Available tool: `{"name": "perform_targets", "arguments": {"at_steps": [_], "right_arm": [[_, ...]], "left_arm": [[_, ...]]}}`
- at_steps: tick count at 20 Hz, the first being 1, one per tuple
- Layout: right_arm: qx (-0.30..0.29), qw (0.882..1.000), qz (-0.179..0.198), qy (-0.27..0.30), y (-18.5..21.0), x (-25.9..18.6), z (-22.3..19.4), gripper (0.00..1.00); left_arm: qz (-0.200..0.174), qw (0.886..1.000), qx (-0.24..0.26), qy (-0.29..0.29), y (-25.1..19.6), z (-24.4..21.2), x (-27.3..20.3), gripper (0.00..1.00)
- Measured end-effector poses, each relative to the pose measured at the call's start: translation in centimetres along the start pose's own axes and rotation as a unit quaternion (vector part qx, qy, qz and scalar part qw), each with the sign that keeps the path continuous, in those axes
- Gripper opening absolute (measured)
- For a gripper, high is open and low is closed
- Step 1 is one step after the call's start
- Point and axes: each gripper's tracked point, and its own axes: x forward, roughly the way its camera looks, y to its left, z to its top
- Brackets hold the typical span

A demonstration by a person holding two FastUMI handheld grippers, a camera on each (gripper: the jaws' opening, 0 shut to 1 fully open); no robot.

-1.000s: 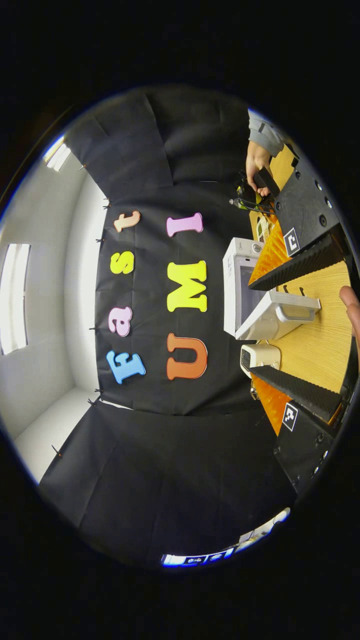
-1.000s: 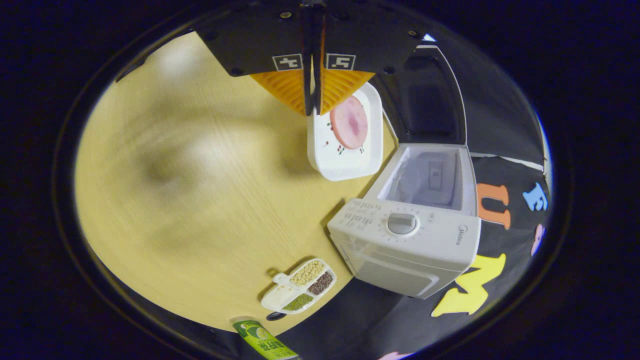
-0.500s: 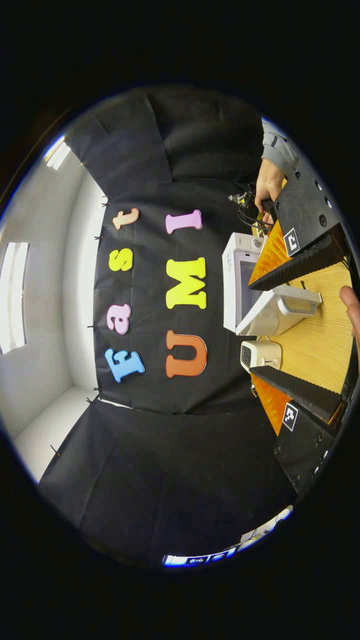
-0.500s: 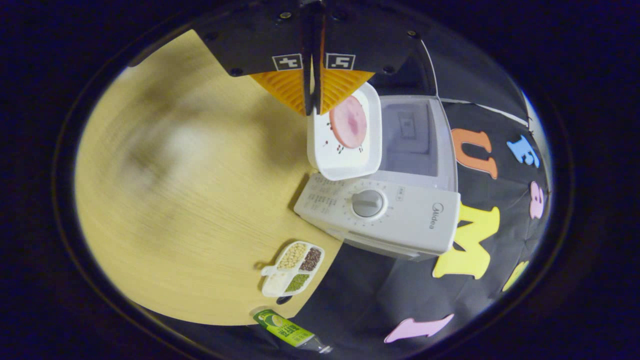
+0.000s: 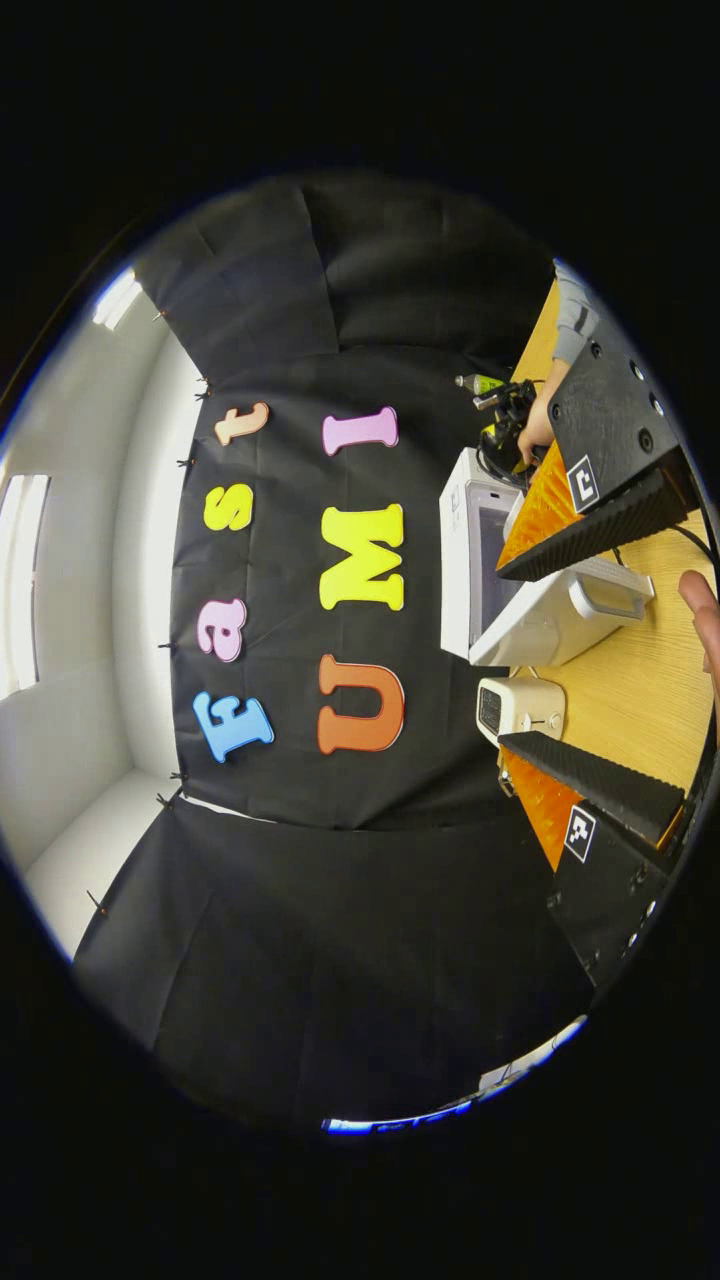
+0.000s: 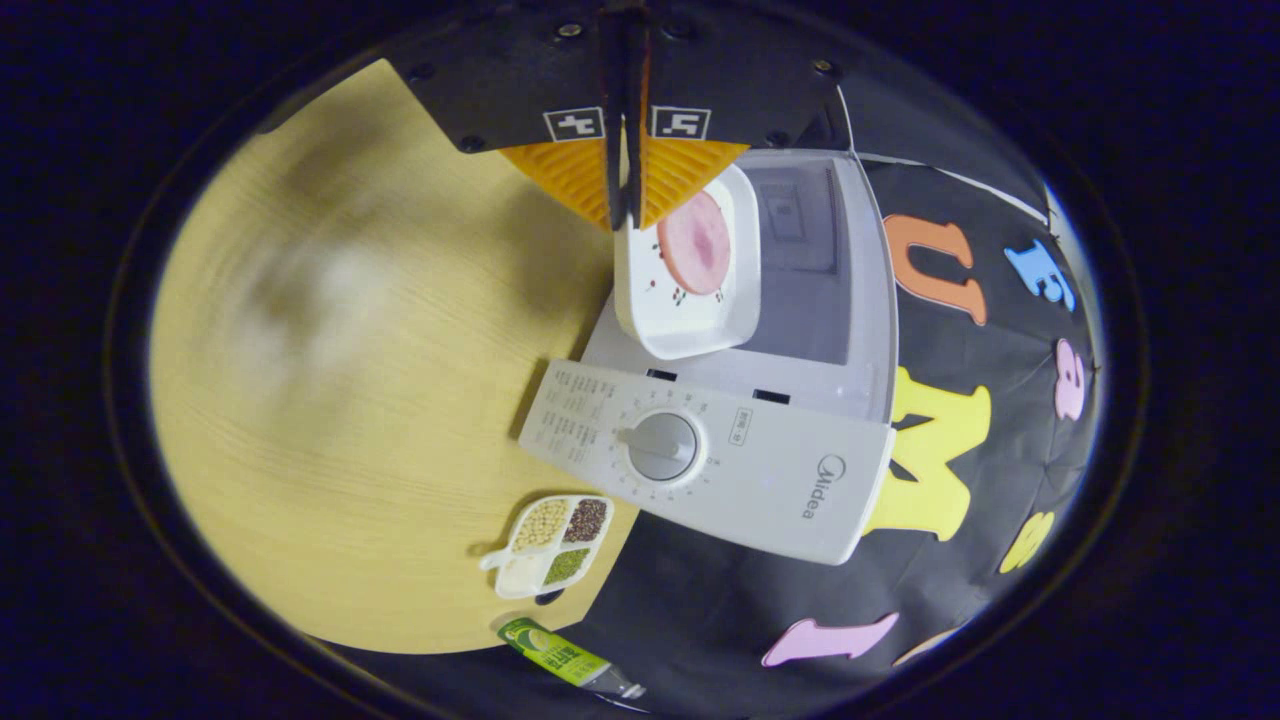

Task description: Open the microwave oven with the left hand, put the food in, and close the microwave oven.

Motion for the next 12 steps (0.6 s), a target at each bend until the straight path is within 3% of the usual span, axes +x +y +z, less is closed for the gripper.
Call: {"name": "perform_targets", "arguments": {"at_steps": [9,12], "right_arm": [[0.016,0.999,0.013,0.028,0.7,2.5,-7.4,0.04],[0.023,0.999,0.019,0.021,1.7,3.3,-7.8,0.04]], "left_arm": [[0.004,1.000,-0.014,0.020,1.3,-1.4,3.1,0.90],[0.005,1.000,-0.016,0.022,1.6,-1.7,3.5,0.90]]}}
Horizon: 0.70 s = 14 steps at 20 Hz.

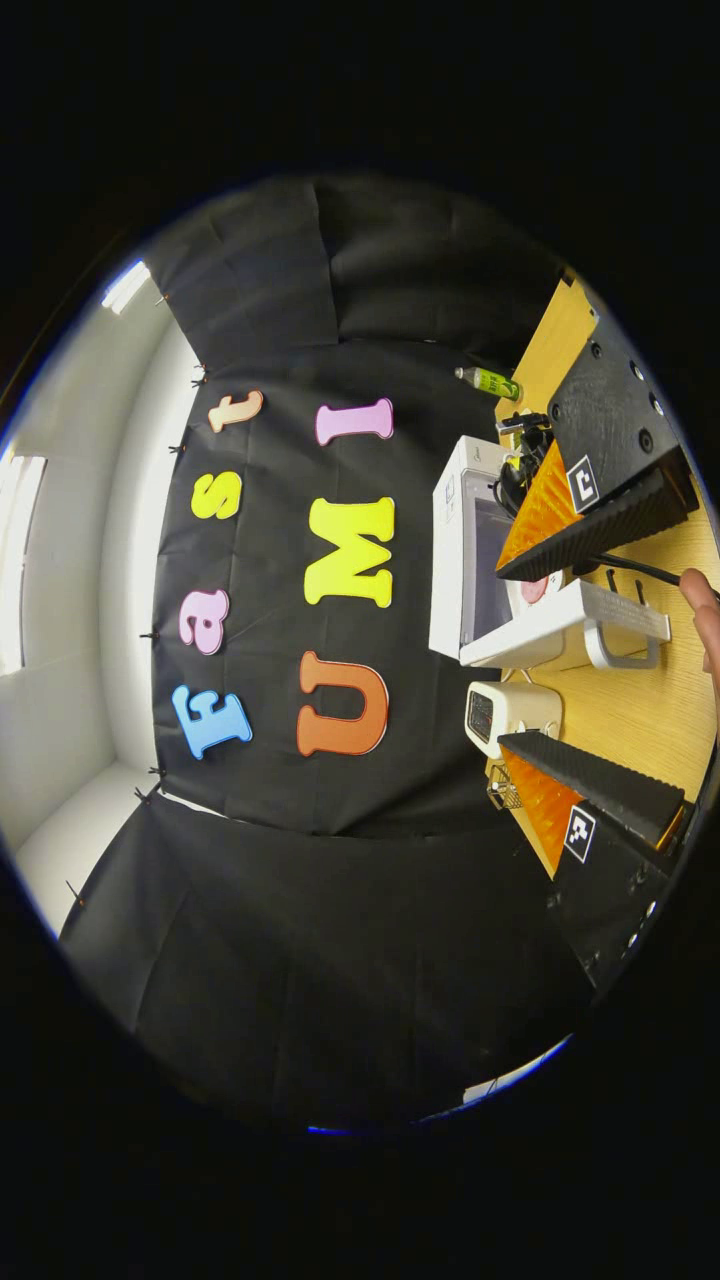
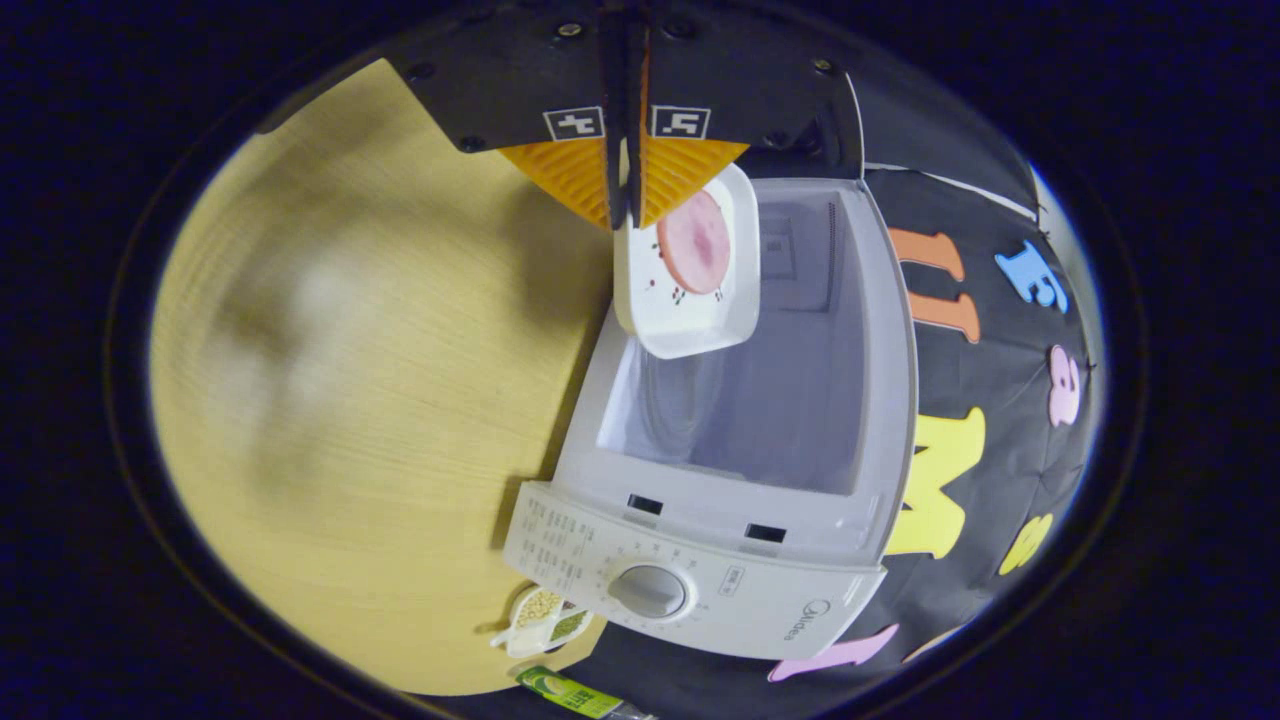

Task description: Open the microwave oven with the left hand, put the food in, and close the microwave oven.

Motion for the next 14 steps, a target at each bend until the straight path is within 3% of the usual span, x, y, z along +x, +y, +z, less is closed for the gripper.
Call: {"name": "perform_targets", "arguments": {"at_steps": [11,14], "right_arm": [[0.039,0.998,-0.017,-0.056,1.0,8.5,2.8,0.04],[0.031,0.996,0.000,-0.083,2.4,9.9,3.7,0.06]], "left_arm": [[0.045,0.999,-0.002,0.017,4.8,-1.1,-0.1,0.90],[0.055,0.998,0.004,0.024,5.7,-1.6,0.0,0.90]]}}
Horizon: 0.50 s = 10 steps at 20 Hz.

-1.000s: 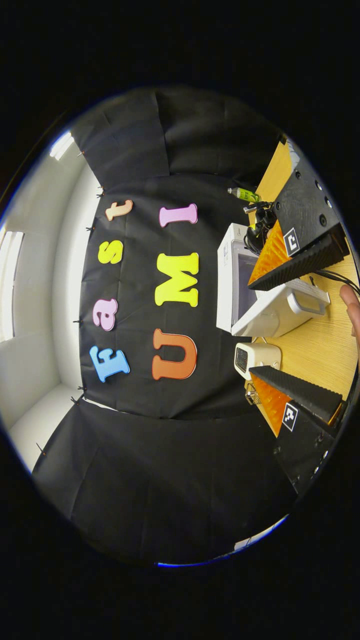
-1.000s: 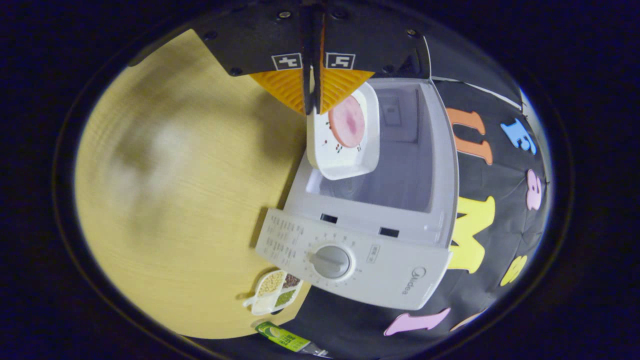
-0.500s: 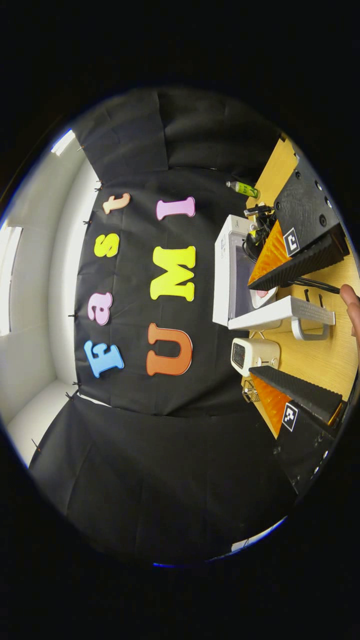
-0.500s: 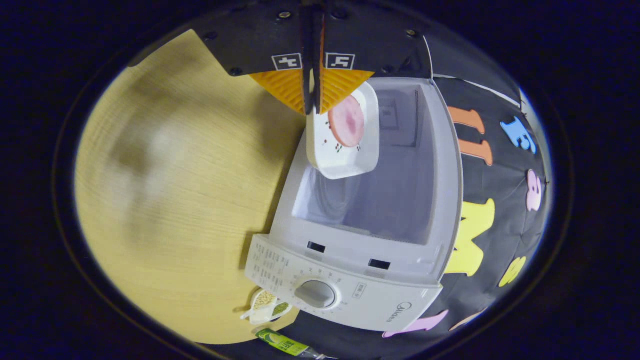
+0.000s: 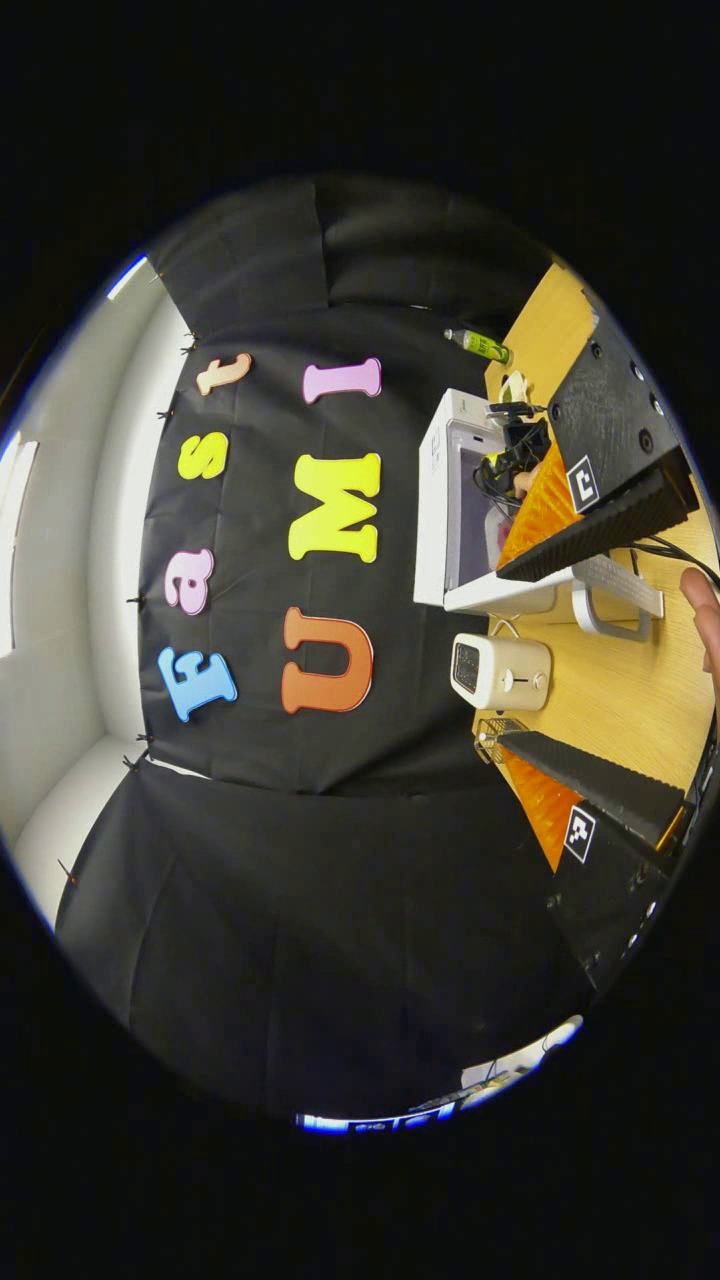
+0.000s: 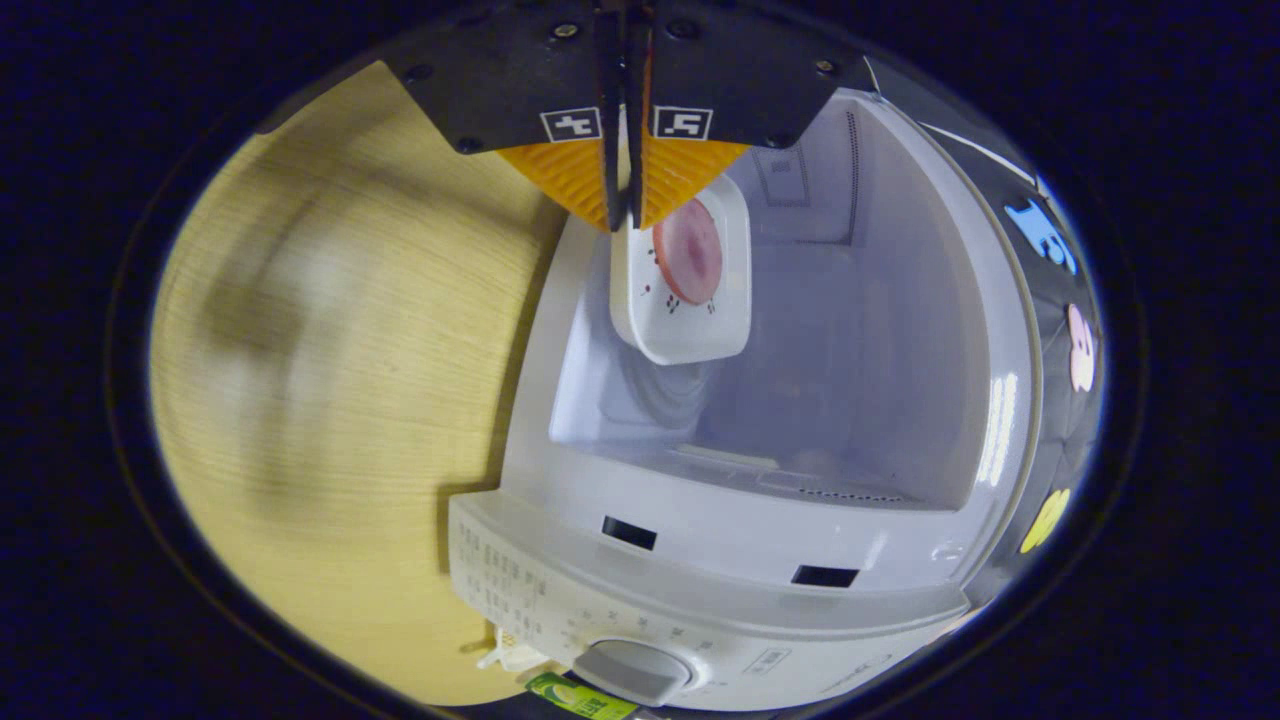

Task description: Open the microwave oven with the left hand, put the food in, and close the microwave oven.

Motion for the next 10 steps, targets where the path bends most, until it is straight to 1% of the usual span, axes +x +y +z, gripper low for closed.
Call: {"name": "perform_targets", "arguments": {"at_steps": [1,2,3,4,5,6,7,8,9,10], "right_arm": [[-0.005,1.000,0.005,-0.004,0.3,0.5,0.0,0.00],[-0.004,1.000,0.012,-0.010,0.8,0.8,0.2,0.09],[-0.008,1.000,0.021,-0.008,1.1,1.3,0.0,0.03],[-0.012,0.999,0.034,-0.008,1.5,1.5,0.0,0.12],[-0.020,0.999,0.043,-0.009,1.8,1.9,0.2,0.04],[-0.031,0.998,0.049,-0.012,1.9,2.3,0.5,0.14],[-0.047,0.996,0.068,-0.018,2.4,2.2,0.7,0.10],[-0.070,0.993,0.091,-0.025,3.3,1.9,0.7,0.20],[-0.104,0.988,0.106,-0.035,4.1,1.8,0.6,0.39],[-0.142,0.982,0.113,-0.048,4.5,1.5,0.5,0.54]], "left_arm": [[0.004,1.000,0.001,0.002,0.3,-0.2,0.2,0.90],[0.006,1.000,0.000,0.004,0.7,-0.4,0.2,0.90],[0.006,1.000,-0.003,0.005,0.7,-0.5,0.3,0.90],[0.004,1.000,-0.007,0.006,0.6,-0.6,0.4,0.90],[0.001,1.000,-0.010,0.007,0.5,-0.7,0.5,0.90],[-0.002,1.000,-0.013,0.008,0.5,-0.8,0.5,0.90],[-0.002,1.000,-0.014,0.007,0.5,-0.9,0.5,0.90],[-0.002,1.000,-0.015,0.006,0.5,-0.8,0.5,0.90],[-0.002,1.000,-0.014,0.005,0.6,-0.8,0.5,0.90],[-0.003,1.000,-0.013,0.004,0.5,-0.8,0.3,0.90]]}}
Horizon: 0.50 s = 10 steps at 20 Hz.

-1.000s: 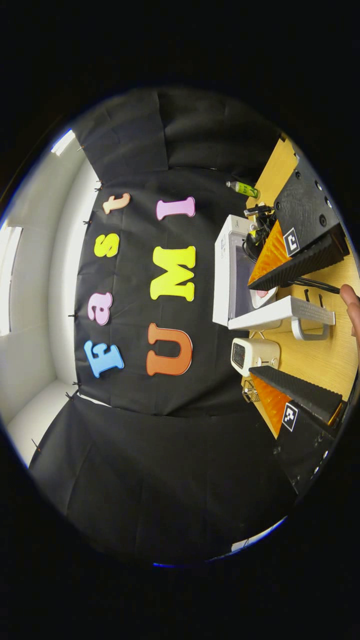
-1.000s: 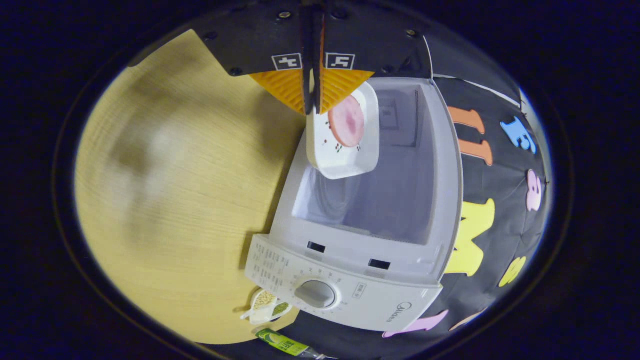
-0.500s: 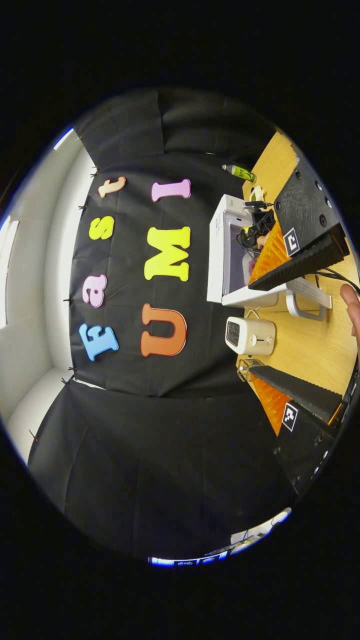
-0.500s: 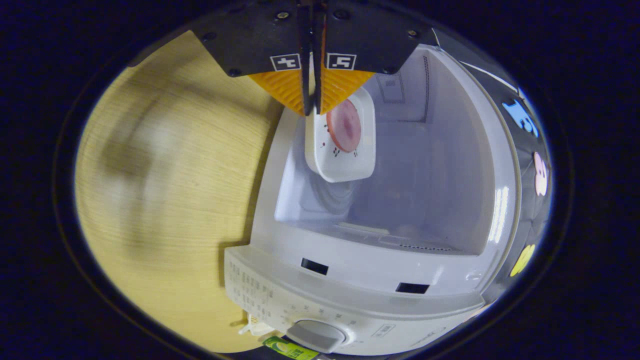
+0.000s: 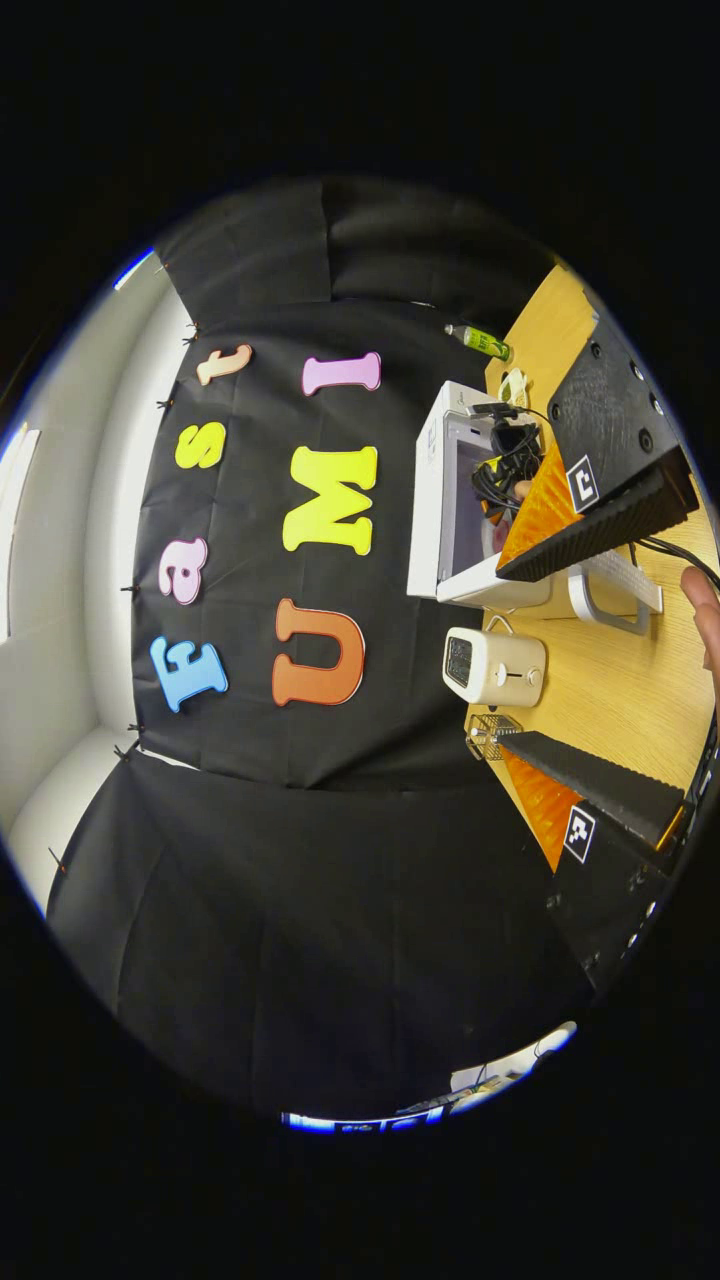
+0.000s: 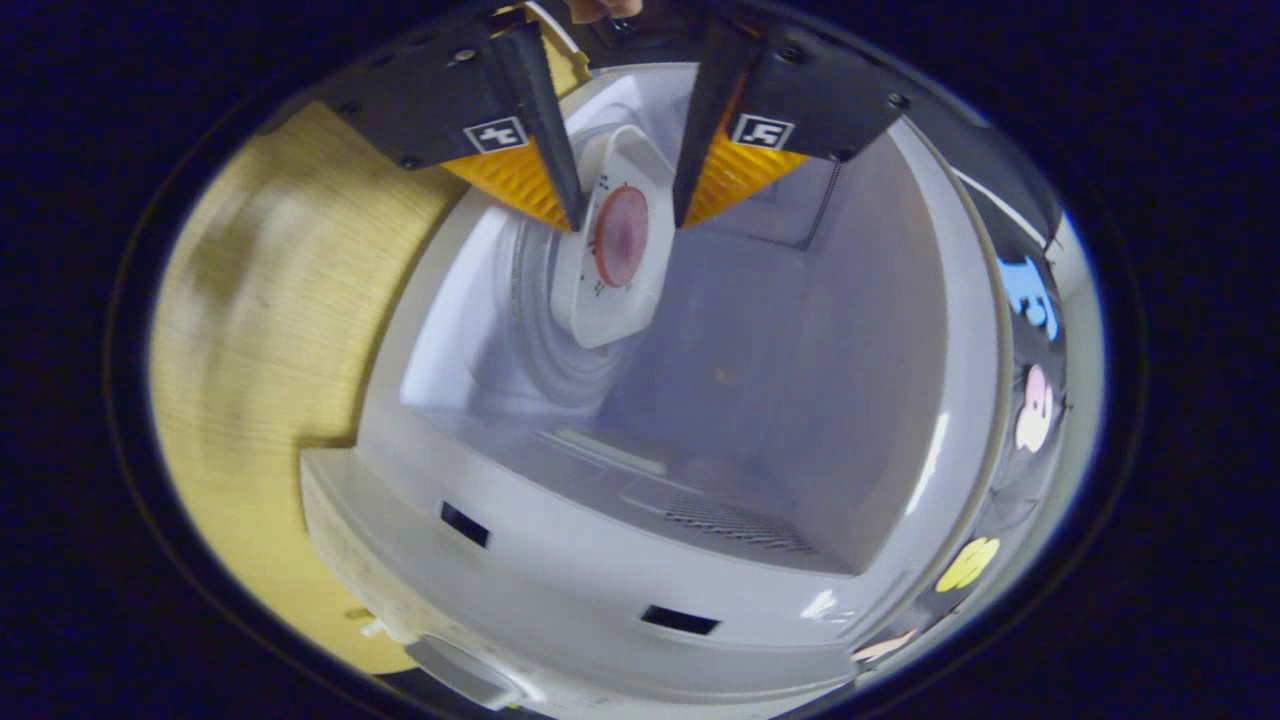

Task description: Open the microwave oven with the left hand, put the food in, and close the microwave oven.

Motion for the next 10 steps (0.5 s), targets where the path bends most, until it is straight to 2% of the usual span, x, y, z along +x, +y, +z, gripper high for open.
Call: {"name": "perform_targets", "arguments": {"at_steps": [1,2,3,4,5,6,7,10], "right_arm": [[-0.035,0.999,-0.003,-0.012,0.1,-0.3,0.3,0.77],[-0.063,0.998,-0.008,-0.021,0.2,-0.5,0.5,0.93],[-0.085,0.996,-0.004,-0.021,0.3,-0.6,0.4,0.99],[-0.106,0.994,0.005,-0.022,0.7,-1.0,0.3,0.99],[-0.129,0.991,0.007,-0.022,0.6,-1.1,0.3,0.89],[-0.151,0.988,0.003,-0.025,0.2,-1.3,0.5,0.89],[-0.170,0.985,0.009,-0.024,0.3,-1.7,0.4,1.00],[-0.227,0.973,0.023,-0.042,0.8,-3.4,1.7,0.99]], "left_arm": [[-0.003,1.000,0.004,-0.003,-0.1,0.0,-0.2,0.90],[-0.005,1.000,0.008,-0.009,-0.2,0.2,-0.5,0.90],[-0.005,1.000,0.010,-0.015,-0.2,0.5,-0.7,0.90],[-0.006,1.000,0.011,-0.020,-0.1,0.7,-0.9,0.90],[-0.007,1.000,0.011,-0.024,-0.1,0.9,-1.3,0.90],[-0.007,1.000,0.009,-0.027,0.0,1.0,-1.5,0.90],[-0.007,0.999,0.006,-0.031,0.0,1.0,-1.7,0.90],[-0.013,0.999,-0.007,-0.033,0.4,0.8,-2.4,0.90]]}}
